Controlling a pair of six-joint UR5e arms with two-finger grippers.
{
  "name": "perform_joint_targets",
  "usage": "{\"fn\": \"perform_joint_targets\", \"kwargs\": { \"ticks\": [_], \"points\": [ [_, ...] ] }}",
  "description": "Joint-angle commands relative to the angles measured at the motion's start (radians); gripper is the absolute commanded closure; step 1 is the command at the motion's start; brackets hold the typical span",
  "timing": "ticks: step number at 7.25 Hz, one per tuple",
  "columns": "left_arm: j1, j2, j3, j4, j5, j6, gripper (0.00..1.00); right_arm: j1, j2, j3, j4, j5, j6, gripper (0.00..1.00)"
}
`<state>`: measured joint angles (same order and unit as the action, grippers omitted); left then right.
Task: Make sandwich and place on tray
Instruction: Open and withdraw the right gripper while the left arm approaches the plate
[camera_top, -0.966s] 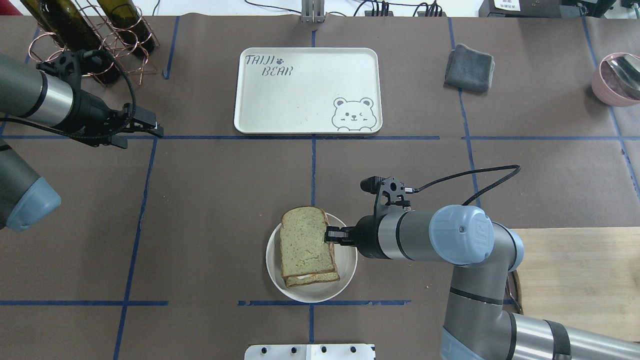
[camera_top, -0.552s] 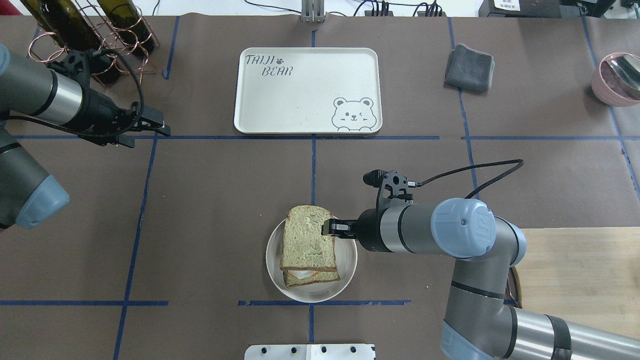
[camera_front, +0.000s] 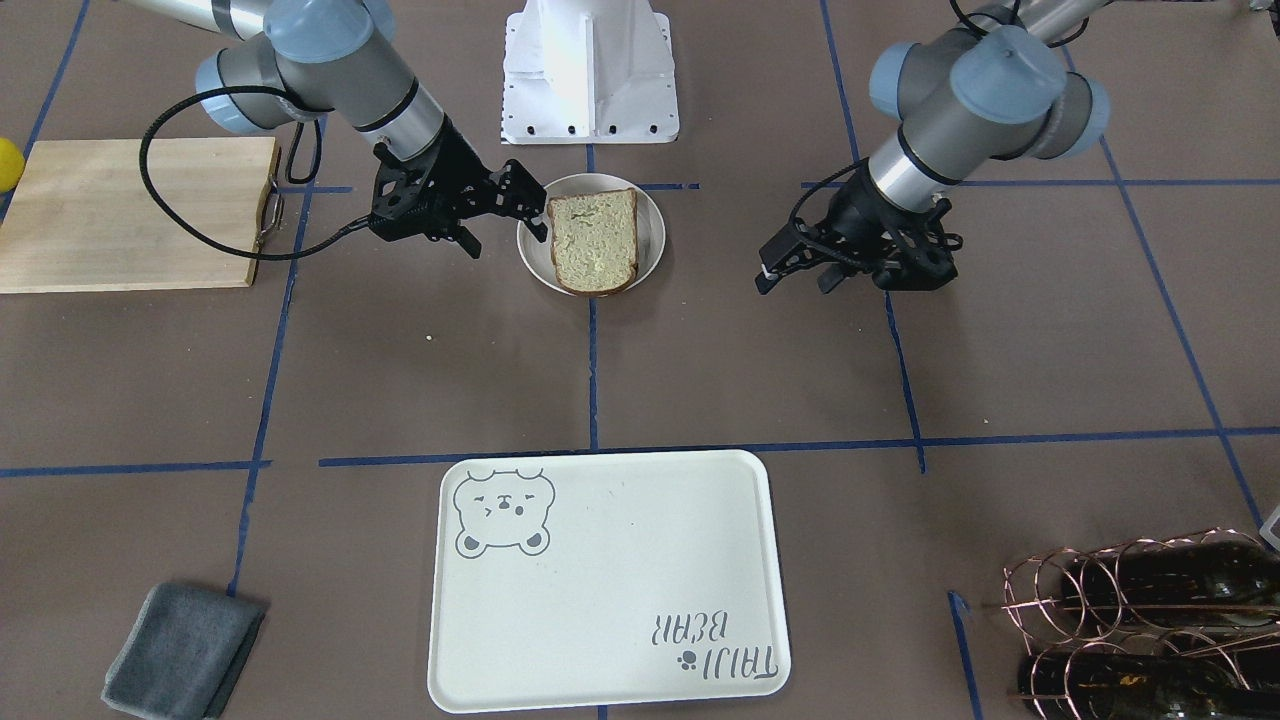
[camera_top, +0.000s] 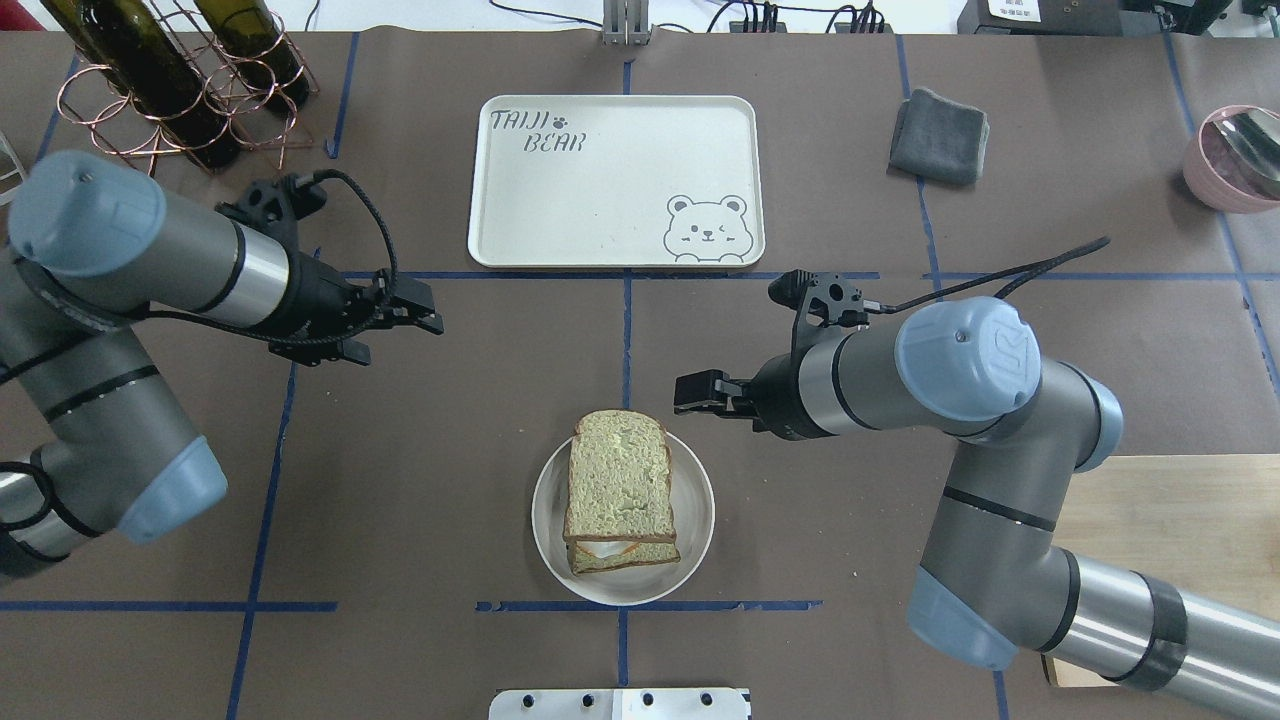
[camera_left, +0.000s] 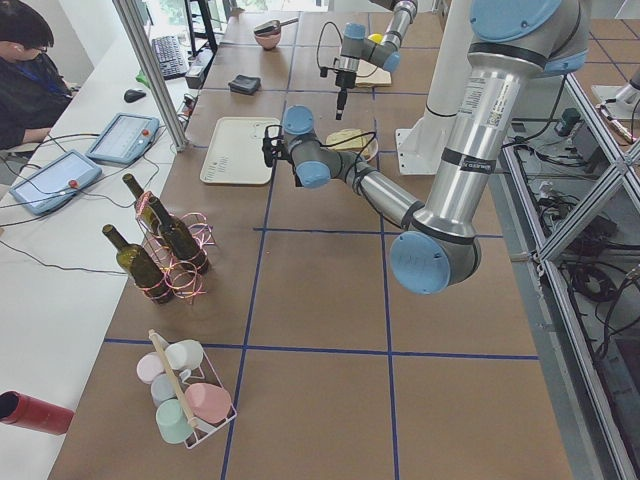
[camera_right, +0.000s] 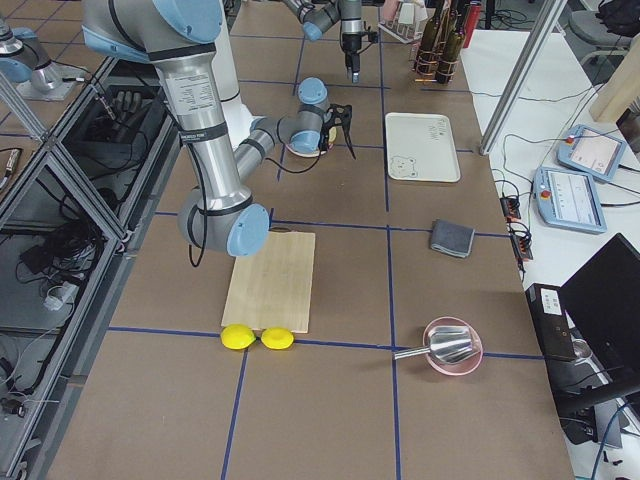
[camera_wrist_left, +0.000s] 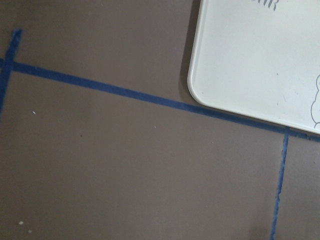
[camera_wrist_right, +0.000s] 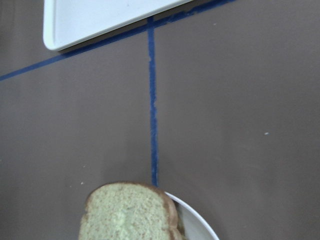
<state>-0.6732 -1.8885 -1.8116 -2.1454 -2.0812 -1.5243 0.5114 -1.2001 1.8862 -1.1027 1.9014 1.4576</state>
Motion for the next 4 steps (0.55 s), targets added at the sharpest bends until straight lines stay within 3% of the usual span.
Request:
{"fn": "perform_joint_targets", "kwargs": {
  "ticks": [1, 2, 4],
  "points": [
    [0.188, -0.024, -0.021, 0.066, 0.158, -0.13, 0.0, 0.08, 0.005, 0.1, -0.328, 0.074, -0.171, 0.0],
    [0.246, -0.084, -0.023, 0.181, 0.238, -0.134, 0.0, 0.107, 0.005, 0.141, -0.45, 0.076, -0.263, 0.0],
    [0.305, -0.145, -0.009, 0.28, 0.279, -0.14, 0.26, 0.145, 0.002, 0.159, -0.523, 0.088, -0.321, 0.0]
  ]
}}
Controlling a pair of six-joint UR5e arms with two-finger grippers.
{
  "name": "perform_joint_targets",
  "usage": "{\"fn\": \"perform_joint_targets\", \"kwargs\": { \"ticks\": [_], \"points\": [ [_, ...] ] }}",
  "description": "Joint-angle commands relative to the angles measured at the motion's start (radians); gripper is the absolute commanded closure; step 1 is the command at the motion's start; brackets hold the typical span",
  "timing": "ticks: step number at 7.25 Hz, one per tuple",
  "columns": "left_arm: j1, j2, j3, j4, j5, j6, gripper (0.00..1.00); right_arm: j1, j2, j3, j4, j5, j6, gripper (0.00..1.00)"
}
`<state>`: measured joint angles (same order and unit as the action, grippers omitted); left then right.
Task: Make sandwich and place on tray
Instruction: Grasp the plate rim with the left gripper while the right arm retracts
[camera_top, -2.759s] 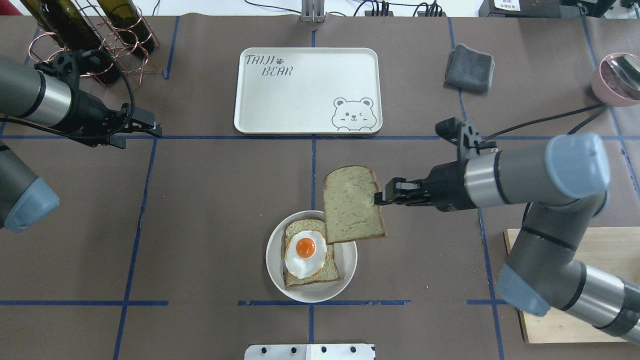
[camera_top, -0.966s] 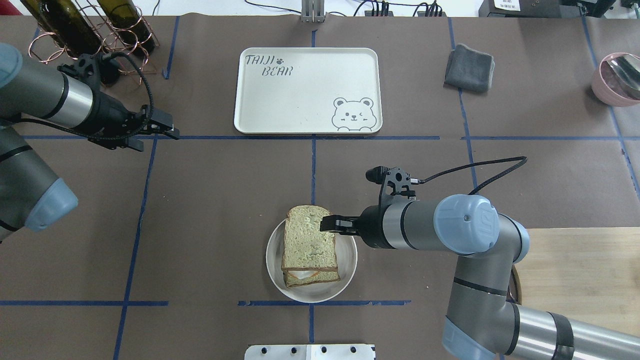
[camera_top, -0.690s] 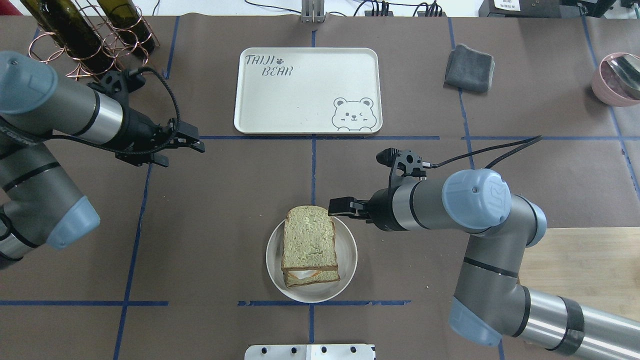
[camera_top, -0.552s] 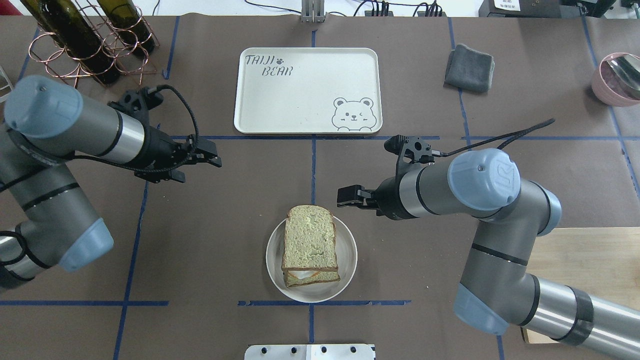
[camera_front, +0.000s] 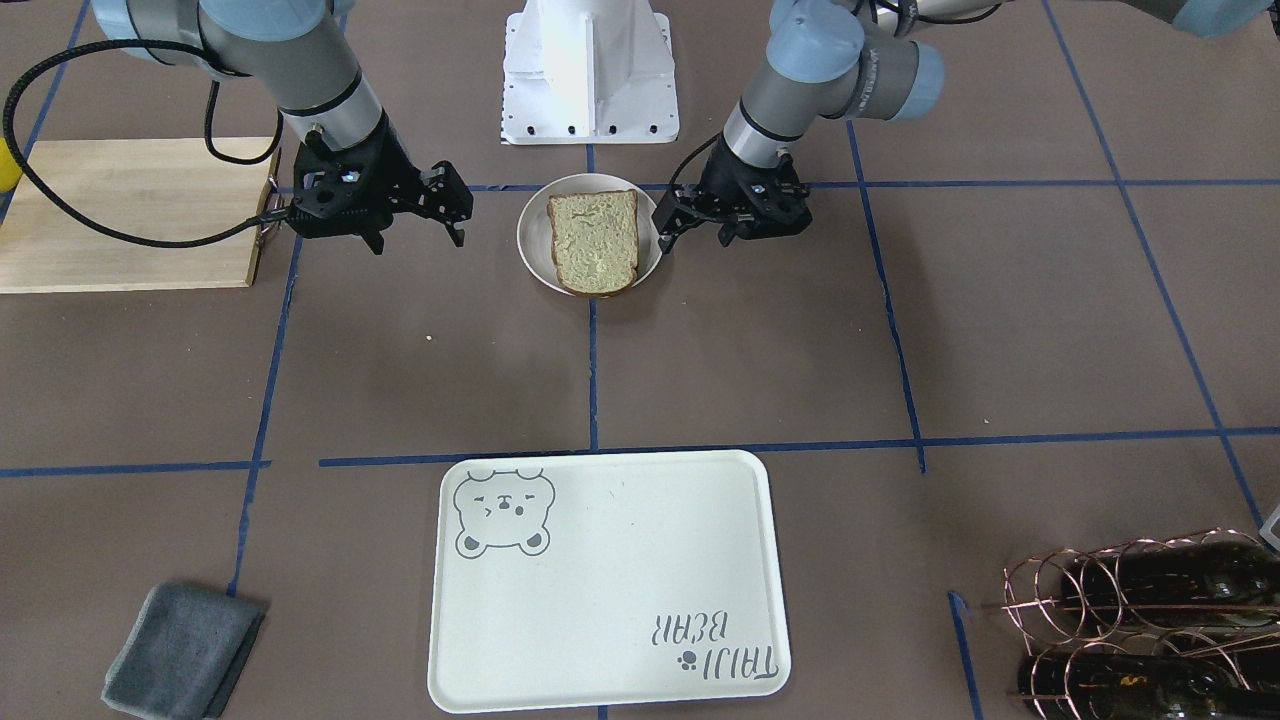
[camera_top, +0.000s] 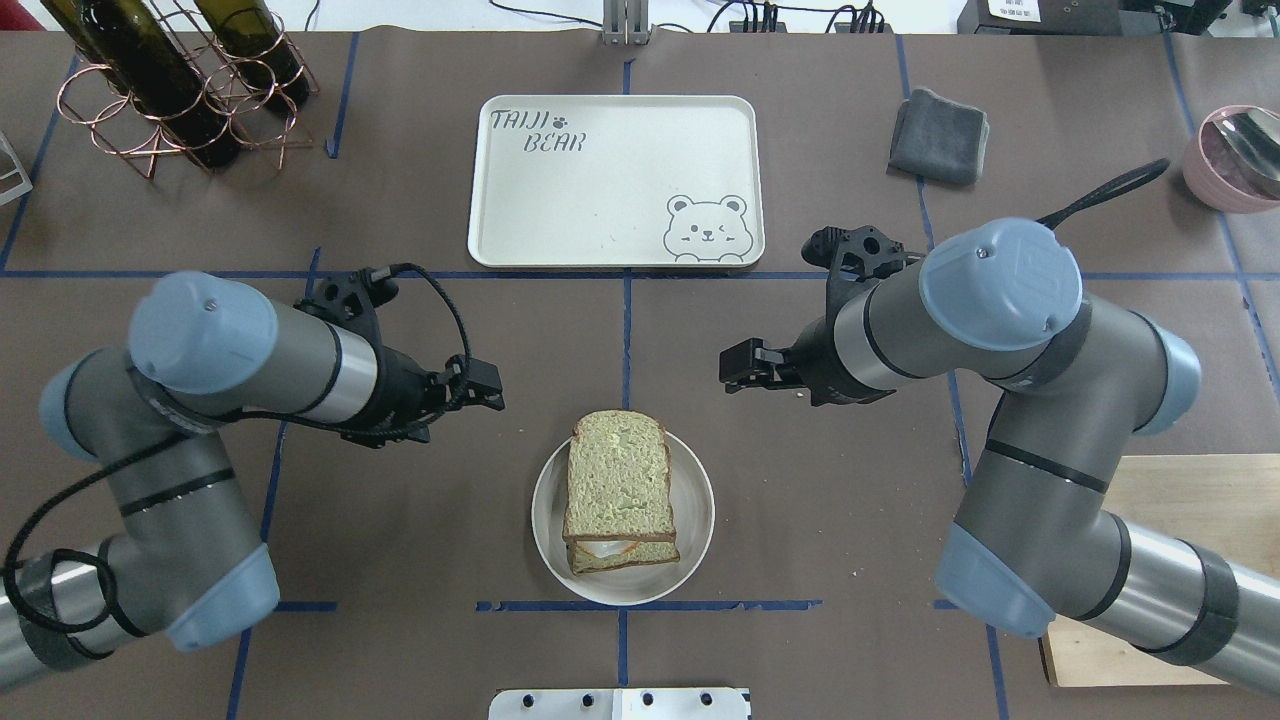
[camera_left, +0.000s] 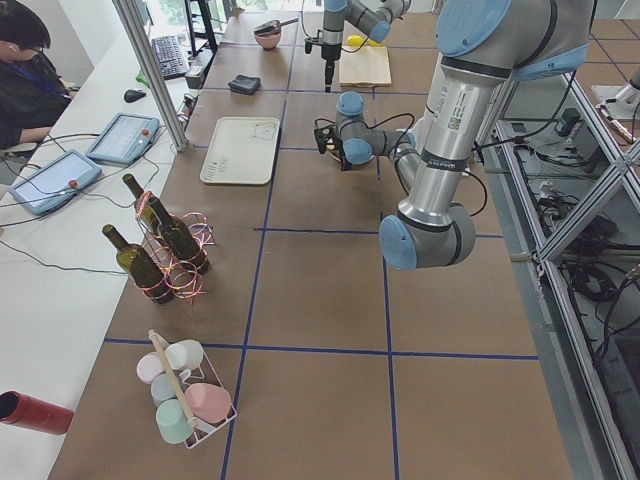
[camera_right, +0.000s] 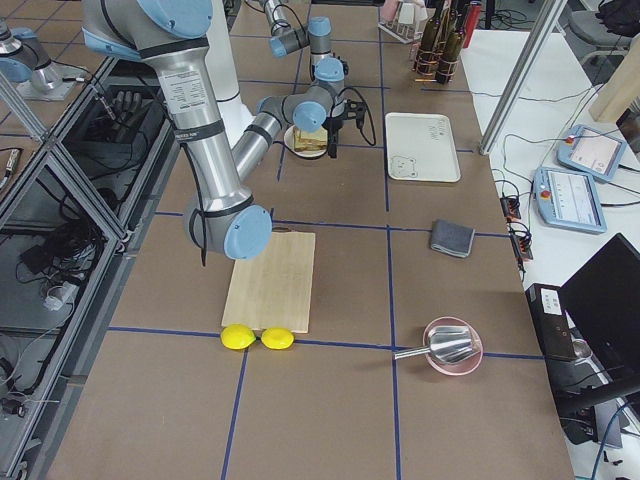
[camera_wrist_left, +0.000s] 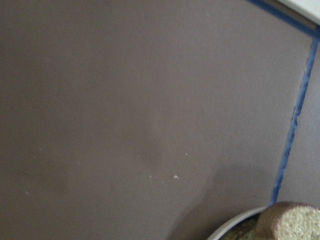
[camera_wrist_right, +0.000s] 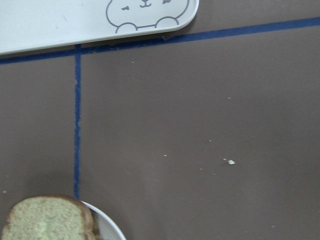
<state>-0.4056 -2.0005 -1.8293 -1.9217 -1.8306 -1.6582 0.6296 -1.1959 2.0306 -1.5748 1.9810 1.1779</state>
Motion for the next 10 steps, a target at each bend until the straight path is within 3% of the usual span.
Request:
{"fn": "perform_joint_targets", "kwargs": {
  "ticks": [1, 4, 8, 10],
  "points": [
    [0.04, -0.034, 0.018, 0.055, 0.03, -0.008, 0.38, 0.044, -0.007, 0.013, -0.053, 0.033, -0.055, 0.0],
    [0.07, -0.035, 0.021, 0.053, 0.028, -0.006, 0.54, 0.061, -0.014, 0.014, -0.053, 0.044, -0.055, 0.0],
    [0.087, -0.057, 0.065, 0.05, 0.028, -0.006, 0.6, 0.064, -0.017, 0.034, -0.053, 0.053, -0.055, 0.0],
    [0.087, -0.057, 0.064, 0.05, 0.027, -0.006, 0.92, 0.067, -0.021, 0.034, -0.053, 0.058, -0.055, 0.0]
  ]
}}
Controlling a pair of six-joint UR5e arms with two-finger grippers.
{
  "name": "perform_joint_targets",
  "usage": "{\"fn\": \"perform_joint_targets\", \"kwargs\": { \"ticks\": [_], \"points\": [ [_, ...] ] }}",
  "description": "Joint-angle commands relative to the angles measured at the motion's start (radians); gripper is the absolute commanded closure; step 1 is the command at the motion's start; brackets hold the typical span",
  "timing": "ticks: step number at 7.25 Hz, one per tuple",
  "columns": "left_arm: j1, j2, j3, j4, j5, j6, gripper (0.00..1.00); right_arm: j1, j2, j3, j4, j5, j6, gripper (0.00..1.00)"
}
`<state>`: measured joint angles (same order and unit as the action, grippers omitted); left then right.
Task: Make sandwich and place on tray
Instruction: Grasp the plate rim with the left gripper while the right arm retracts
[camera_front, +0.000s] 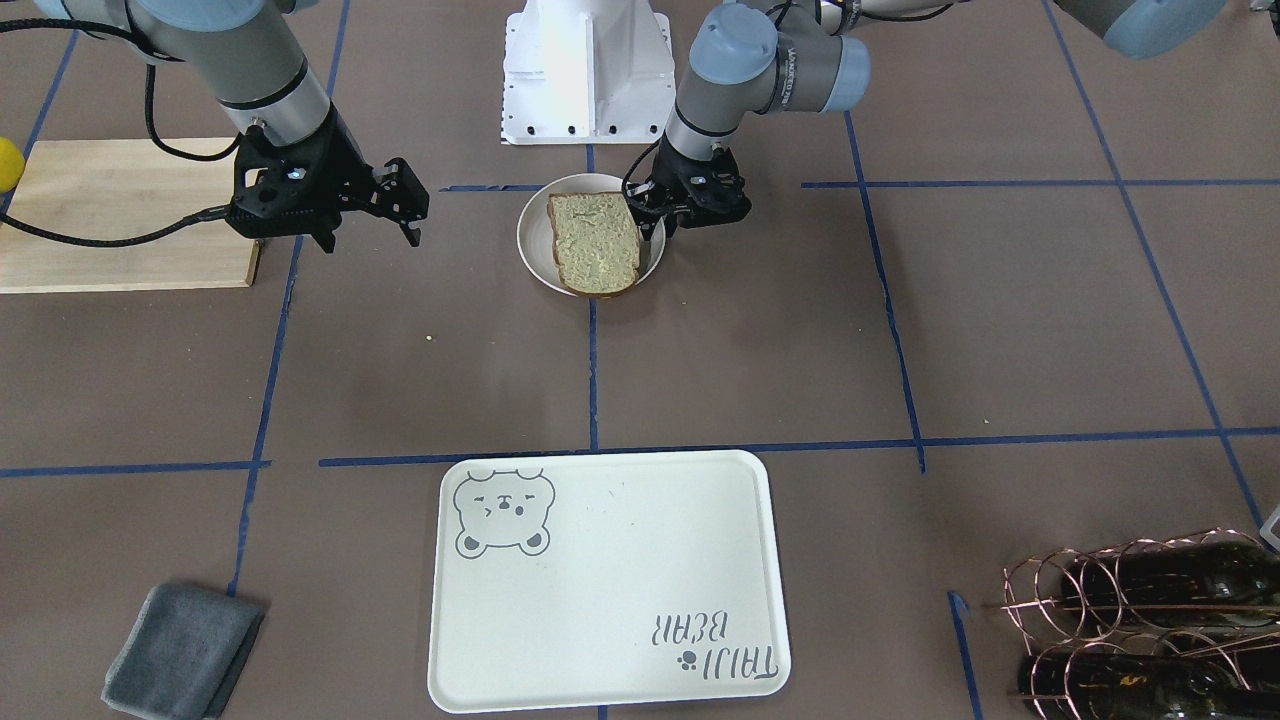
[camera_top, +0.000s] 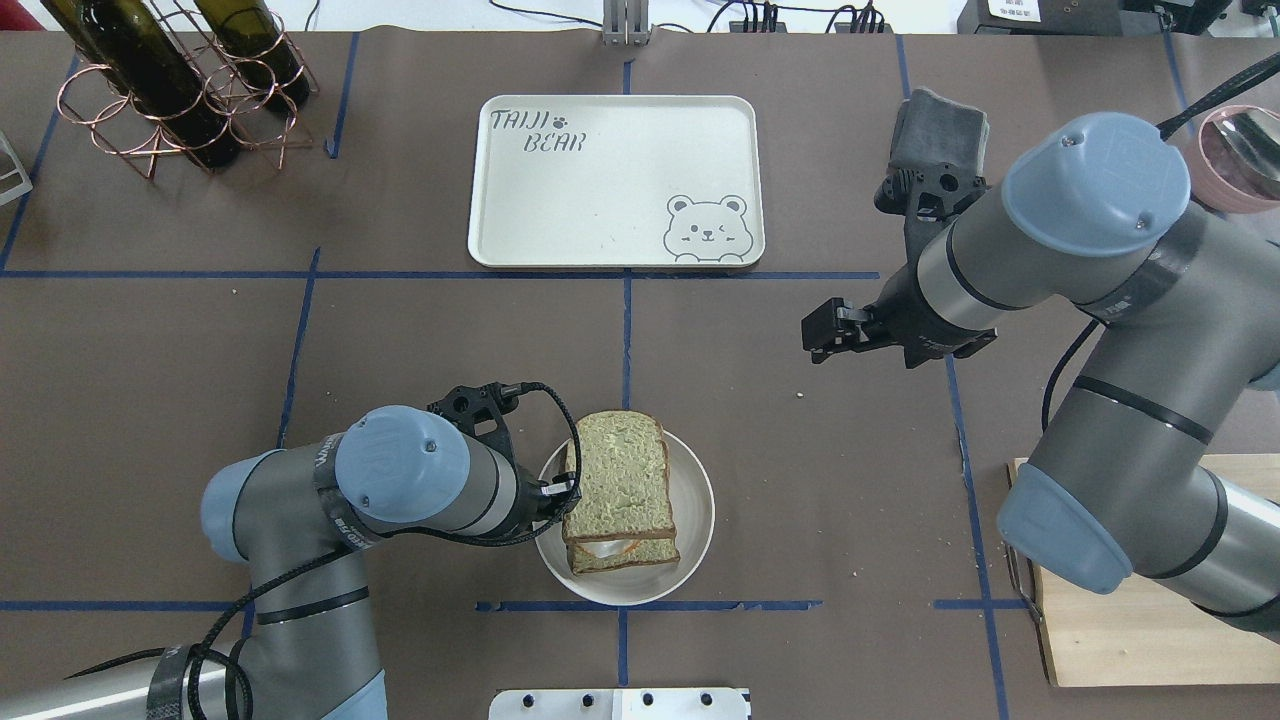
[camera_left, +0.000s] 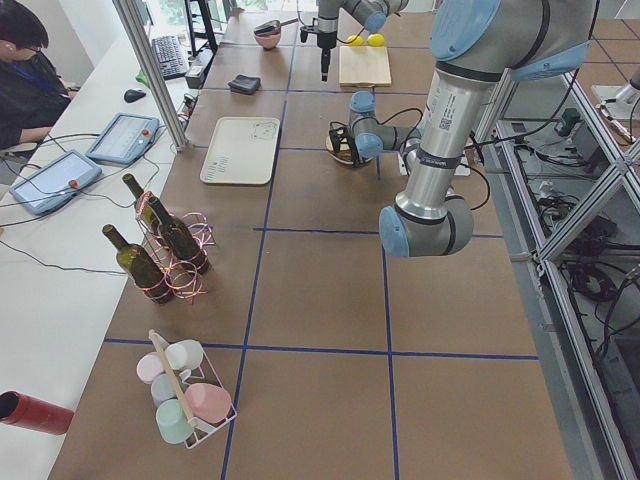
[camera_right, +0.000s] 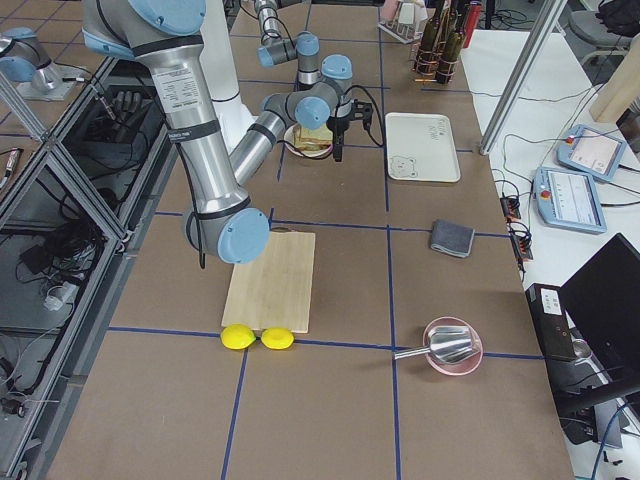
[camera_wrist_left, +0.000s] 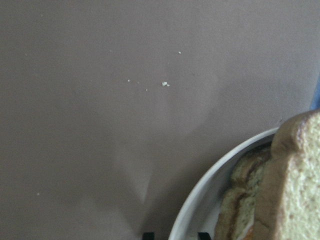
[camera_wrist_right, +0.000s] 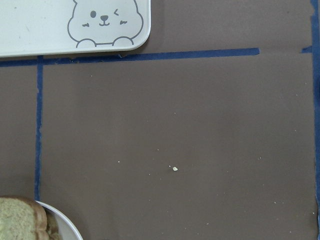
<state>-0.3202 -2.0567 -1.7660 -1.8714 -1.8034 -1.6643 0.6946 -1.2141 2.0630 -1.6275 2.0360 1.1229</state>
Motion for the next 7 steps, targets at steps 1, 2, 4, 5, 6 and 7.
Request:
{"fn": "perform_joint_targets", "kwargs": {
  "ticks": [1, 2, 4, 5, 6, 7],
  "points": [
    [0.001, 0.0, -0.003, -0.002, -0.004, 0.0, 1.0, 0.006, -0.005, 0.005, 0.0, 0.003, 0.0, 0.0],
    [0.0, 0.001, -0.016, -0.005, -0.005, 0.0, 1.0, 0.014, -0.005, 0.006, -0.002, 0.007, 0.0, 0.0],
    [-0.008, 0.007, -0.05, -0.062, -0.016, 0.0, 1.0, 0.035, -0.013, 0.006, -0.002, 0.019, -0.002, 0.0],
    [-0.019, 0.01, -0.052, -0.099, -0.016, -0.003, 1.0, 0.051, -0.033, 0.008, -0.002, 0.024, -0.044, 0.0],
    [-0.045, 0.009, -0.052, -0.126, -0.027, -0.005, 1.0, 0.062, -0.076, 0.026, -0.002, 0.024, -0.086, 0.0],
    [-0.075, 0.01, -0.049, -0.184, -0.068, -0.038, 1.0, 0.081, -0.105, 0.043, -0.002, 0.03, -0.116, 0.0]
  ]
}}
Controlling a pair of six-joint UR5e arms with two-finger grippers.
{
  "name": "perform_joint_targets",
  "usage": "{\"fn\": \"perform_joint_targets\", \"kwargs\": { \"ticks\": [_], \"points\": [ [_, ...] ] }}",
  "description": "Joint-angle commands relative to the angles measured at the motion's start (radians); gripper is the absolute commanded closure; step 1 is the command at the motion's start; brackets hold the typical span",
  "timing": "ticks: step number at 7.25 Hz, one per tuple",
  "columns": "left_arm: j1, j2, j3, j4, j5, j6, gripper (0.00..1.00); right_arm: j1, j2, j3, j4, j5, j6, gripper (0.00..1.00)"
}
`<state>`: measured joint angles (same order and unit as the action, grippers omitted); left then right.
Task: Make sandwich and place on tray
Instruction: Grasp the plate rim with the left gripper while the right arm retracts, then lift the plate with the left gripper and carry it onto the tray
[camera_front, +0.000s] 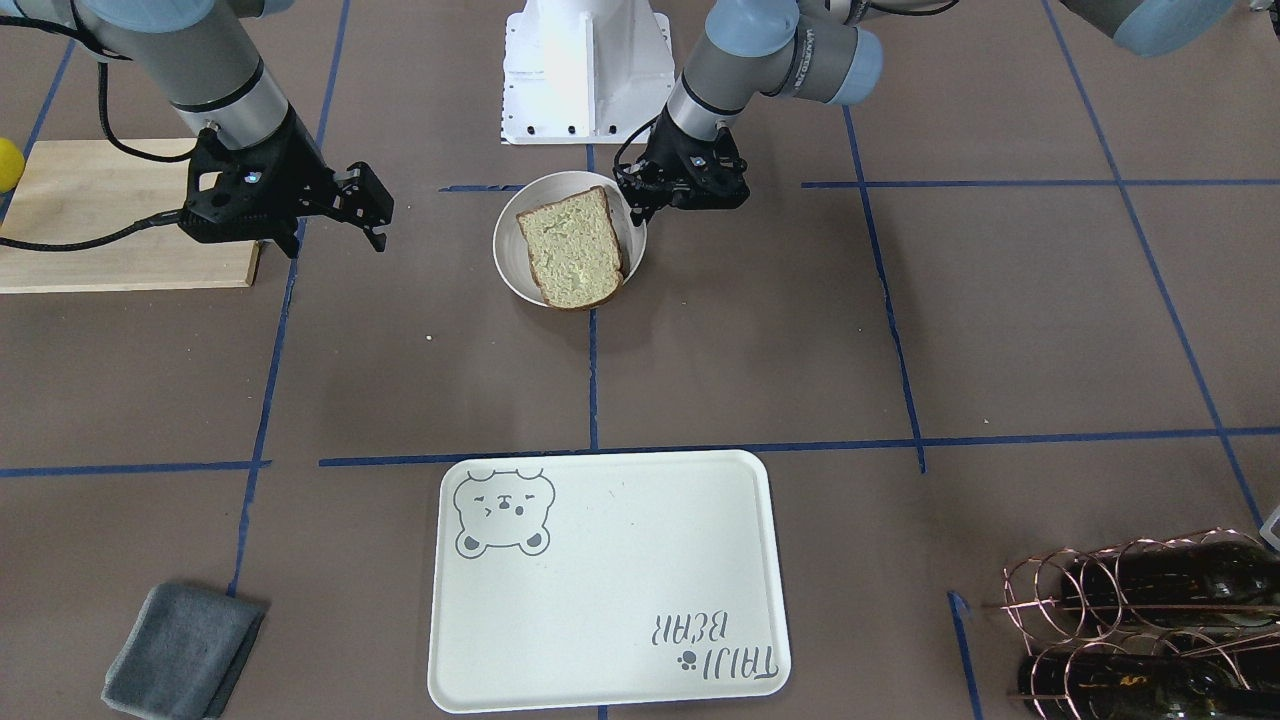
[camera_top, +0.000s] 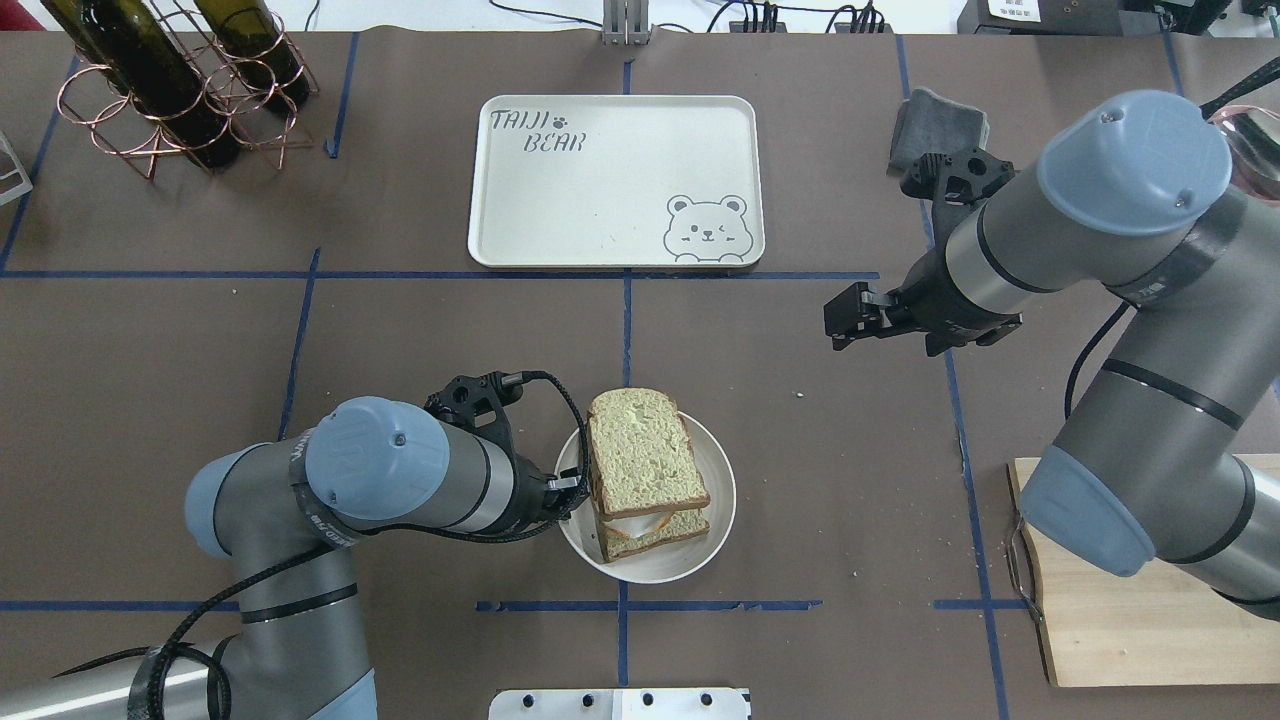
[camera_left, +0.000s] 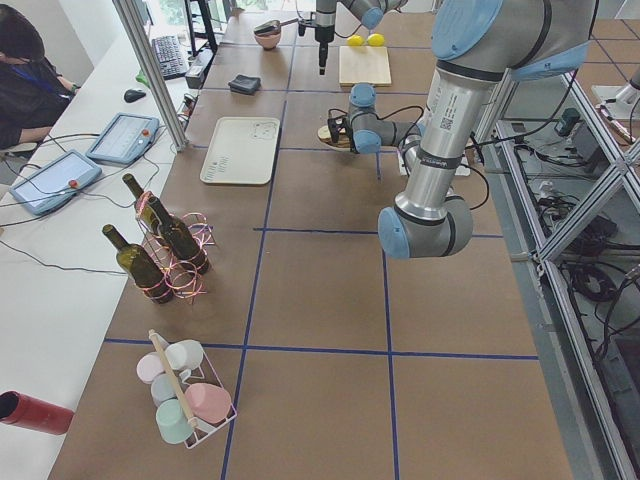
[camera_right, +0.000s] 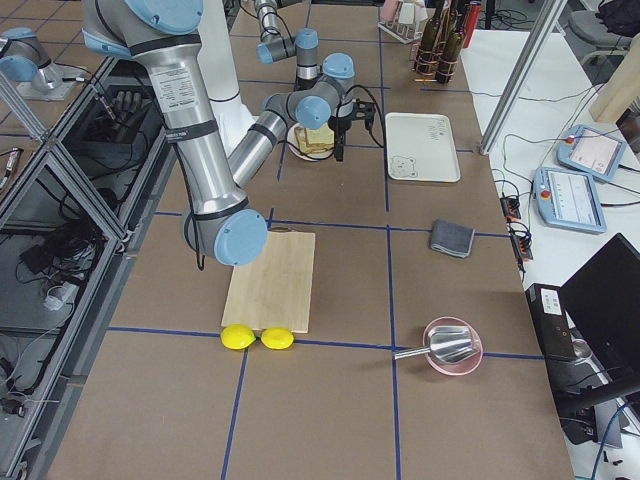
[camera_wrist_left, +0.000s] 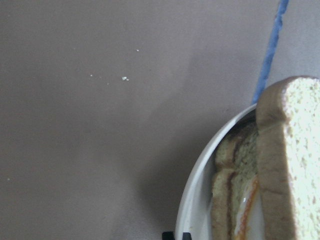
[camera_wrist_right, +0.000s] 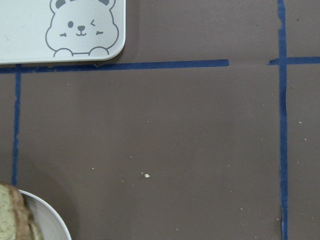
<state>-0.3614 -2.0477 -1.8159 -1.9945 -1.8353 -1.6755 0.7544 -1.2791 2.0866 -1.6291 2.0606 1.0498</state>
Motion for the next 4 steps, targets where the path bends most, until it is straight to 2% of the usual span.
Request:
{"fn": "perform_joint_targets", "kwargs": {
  "ticks": [1, 2, 4],
  "points": [
    [-0.071, 0.001, 0.009, -0.096, -0.067, -0.062, 1.0, 0.035, -0.07, 0.033, 0.0, 0.013, -0.074, 0.0],
    [-0.1, -0.002, 0.02, -0.122, -0.07, -0.113, 1.0, 0.051, -0.104, 0.047, 0.002, 0.019, -0.112, 0.0],
    [-0.18, -0.028, 0.149, -0.208, -0.068, -0.191, 1.0, 0.085, -0.166, 0.07, 0.002, 0.039, -0.177, 0.0]
  ]
}}
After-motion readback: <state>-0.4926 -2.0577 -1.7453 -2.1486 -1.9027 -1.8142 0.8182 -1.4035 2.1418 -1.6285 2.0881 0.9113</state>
